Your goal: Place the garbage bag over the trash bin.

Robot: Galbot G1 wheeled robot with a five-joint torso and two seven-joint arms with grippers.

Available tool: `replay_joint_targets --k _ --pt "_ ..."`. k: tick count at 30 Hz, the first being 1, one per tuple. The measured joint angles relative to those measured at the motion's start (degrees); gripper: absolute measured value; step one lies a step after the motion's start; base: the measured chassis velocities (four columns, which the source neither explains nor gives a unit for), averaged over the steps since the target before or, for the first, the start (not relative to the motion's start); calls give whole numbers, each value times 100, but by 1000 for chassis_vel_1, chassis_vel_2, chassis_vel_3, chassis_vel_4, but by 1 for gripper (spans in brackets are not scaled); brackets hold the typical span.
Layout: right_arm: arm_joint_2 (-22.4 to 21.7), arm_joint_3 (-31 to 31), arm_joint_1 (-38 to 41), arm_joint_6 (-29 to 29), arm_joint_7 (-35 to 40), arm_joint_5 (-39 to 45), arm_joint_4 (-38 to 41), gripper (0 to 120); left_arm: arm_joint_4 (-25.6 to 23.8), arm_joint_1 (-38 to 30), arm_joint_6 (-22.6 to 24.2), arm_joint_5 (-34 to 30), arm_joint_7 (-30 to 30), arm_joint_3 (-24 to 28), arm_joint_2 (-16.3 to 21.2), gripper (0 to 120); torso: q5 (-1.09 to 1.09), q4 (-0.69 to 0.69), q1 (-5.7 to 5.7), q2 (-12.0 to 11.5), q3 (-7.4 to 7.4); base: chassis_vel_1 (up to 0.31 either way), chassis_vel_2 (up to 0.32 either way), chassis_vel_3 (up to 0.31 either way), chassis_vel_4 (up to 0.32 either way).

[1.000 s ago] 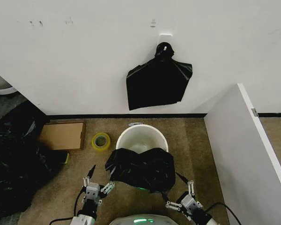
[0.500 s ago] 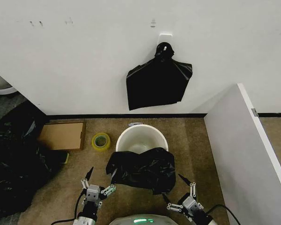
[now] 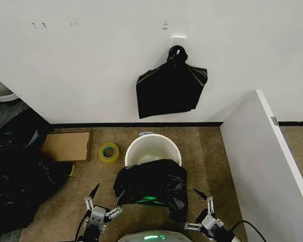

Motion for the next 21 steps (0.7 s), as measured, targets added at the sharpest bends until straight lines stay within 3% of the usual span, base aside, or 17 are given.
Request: replay_joint_targets --k 4,9,15,21 --pt "61 190 177 226 -372 -78 -265 100 78 -54 15 72 21 36 -11 100 -1 -1 0 0 0 0 0 0 0" --pt "123 226 495 273 -304 -15 -487 100 88 -96 27 64 -3 37 -88 100 0 1 0 0 0 0 0 0 0" --pt "17 145 578 -25 -233 939 -309 100 2 -155 43 -199 -80 -172 -105 100 0 0 0 -1 0 0 0 0 0" --pt "-118 242 603 -137 -250 1240 -401 100 73 -229 106 -342 -82 -314 -63 100 0 0 0 -1 0 0 0 0 0"
